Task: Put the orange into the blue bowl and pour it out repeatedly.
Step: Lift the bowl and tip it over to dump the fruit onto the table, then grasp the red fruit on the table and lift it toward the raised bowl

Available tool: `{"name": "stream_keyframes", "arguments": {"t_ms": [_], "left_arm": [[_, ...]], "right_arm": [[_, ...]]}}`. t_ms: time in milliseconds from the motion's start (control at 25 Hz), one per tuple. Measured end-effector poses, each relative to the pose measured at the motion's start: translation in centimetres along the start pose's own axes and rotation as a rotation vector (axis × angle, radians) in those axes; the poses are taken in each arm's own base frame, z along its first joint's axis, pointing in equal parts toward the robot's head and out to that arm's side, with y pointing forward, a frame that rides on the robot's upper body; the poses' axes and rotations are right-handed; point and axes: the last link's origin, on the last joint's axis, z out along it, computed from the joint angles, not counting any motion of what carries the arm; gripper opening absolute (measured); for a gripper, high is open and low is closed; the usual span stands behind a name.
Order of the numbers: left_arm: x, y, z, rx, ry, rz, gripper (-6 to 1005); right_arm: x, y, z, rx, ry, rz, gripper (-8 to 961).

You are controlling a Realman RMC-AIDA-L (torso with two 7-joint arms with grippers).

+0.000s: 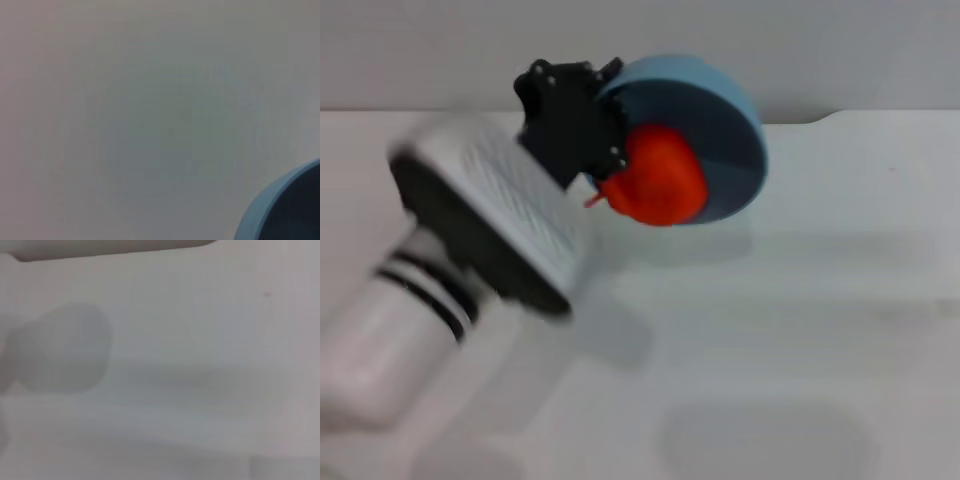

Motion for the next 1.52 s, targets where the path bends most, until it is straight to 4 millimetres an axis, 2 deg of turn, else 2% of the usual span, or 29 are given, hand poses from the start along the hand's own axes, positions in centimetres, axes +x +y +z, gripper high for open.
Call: {"name": "stream_keyframes", "arguments": {"t_ms": [160,240,400,560,640,760,920,960,1040,1120,1200,1240,1280,1400,1440,1520], "left_arm": [[0.7,2.7,-0.8,0.083,0.134,0.186,-2],[0.5,4.9,-0.8,0.081,0.179,0.332,-1],[0.3,6.1,-0.7,0.102,0.206,0.453,-1],[0.6,6.2,-0.8,0.163,0.232,0.506,-2],[0.8,5.4,-0.7,0.222,0.218,0.439,-2],[1.1,3.5,-0.2,0.277,0.135,0.234,-2],[0.7,0.1,0.8,0.275,-0.020,-0.077,-1],[0.3,-0.9,1.0,0.254,-0.054,-0.154,-1],[-0.6,-2.7,1.3,0.188,-0.099,-0.289,-1],[-1.9,-4.7,1.3,0.046,-0.112,-0.496,-2],[-2.2,-5.3,1.1,-0.002,-0.106,-0.565,-2],[-3.1,-6.7,0.9,-0.074,-0.103,-0.684,-2],[-4.9,-9.2,0.2,-0.197,-0.123,-0.875,-2],[-6.7,-10.9,-0.7,-0.345,-0.196,-1.058,-1],[-7.5,-11.4,-1.3,-0.397,-0.246,-1.117,-1],[-8.6,-11.9,-2.1,-0.439,-0.340,-1.164,-1]], "right_arm": [[0.6,-0.5,-0.1,0.001,-0.002,0.026,573],[0.8,-0.6,-0.1,0.001,-0.001,0.032,574],[0.9,-0.6,0.0,0.001,0.003,0.032,575],[1.0,-0.5,0.2,-0.003,0.011,0.028,575],[0.9,-0.3,0.3,-0.012,0.012,0.024,576],[0.4,0.4,0.7,-0.039,0.013,-0.018,577],[-0.6,3.3,2.2,-0.162,0.007,-0.167,577],[-0.6,3.3,2.2,-0.162,0.007,-0.167,578],[-1.1,4.4,2.7,-0.206,-0.003,-0.228,578],[-1.6,5.5,3.2,-0.247,-0.020,-0.284,578],[-2.0,6.4,3.6,-0.285,-0.043,-0.344,579],[-2.1,6.8,3.7,-0.303,-0.053,-0.372,579],[-2.2,7.3,3.9,-0.327,-0.067,-0.413,579],[-2.4,8.5,4.2,-0.391,-0.108,-0.512,580],[-2.4,9.5,4.6,-0.437,-0.131,-0.593,580],[-2.4,9.9,4.8,-0.457,-0.140,-0.634,580]]}}
